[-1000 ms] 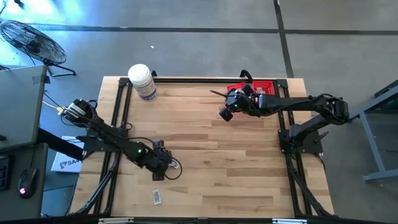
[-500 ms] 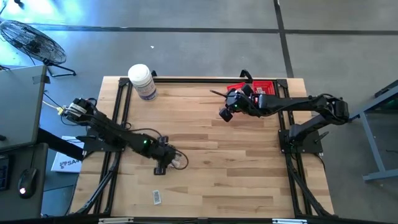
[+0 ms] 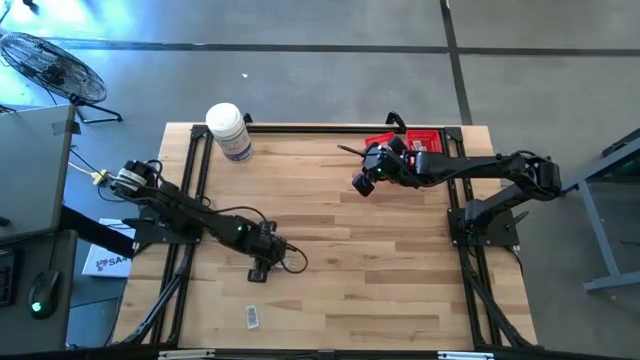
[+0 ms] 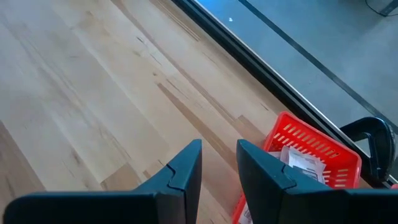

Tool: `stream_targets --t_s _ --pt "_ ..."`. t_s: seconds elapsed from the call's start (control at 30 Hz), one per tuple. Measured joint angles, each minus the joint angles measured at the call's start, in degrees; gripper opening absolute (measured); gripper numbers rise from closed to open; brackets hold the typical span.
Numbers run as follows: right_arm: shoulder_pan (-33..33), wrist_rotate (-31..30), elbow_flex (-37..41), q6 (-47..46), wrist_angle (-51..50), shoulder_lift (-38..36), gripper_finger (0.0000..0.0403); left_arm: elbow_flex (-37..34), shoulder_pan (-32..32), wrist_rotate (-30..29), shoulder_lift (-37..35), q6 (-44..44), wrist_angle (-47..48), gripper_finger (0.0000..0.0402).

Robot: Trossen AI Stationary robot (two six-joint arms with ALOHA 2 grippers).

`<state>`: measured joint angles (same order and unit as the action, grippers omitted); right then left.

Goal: Pick & Place First Aid Supplies
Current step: Put the ointment pack into the right red bin

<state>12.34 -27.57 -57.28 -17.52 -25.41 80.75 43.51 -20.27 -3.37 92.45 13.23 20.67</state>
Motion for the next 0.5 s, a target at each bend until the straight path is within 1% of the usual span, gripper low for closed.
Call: stream_targets --t_s 0.3,0.4,0.5 --pt "0.00 -0.09 0.00 0.61 0.00 0.00 0.0094 -0.11 0.02 -0.15 0.24 -0.33 0.03 0.0097" --pt "0.00 -0.09 0.00 0.57 0.00 0.00 0.0094 -0.13 0.02 -0.15 0.26 -1.01 -0.01 0.0073" --pt "0.00 -0.09 0.00 0.52 0.00 0.00 0.0094 -0.17 0.02 -0.13 0.30 -1.01 0.02 0.0059"
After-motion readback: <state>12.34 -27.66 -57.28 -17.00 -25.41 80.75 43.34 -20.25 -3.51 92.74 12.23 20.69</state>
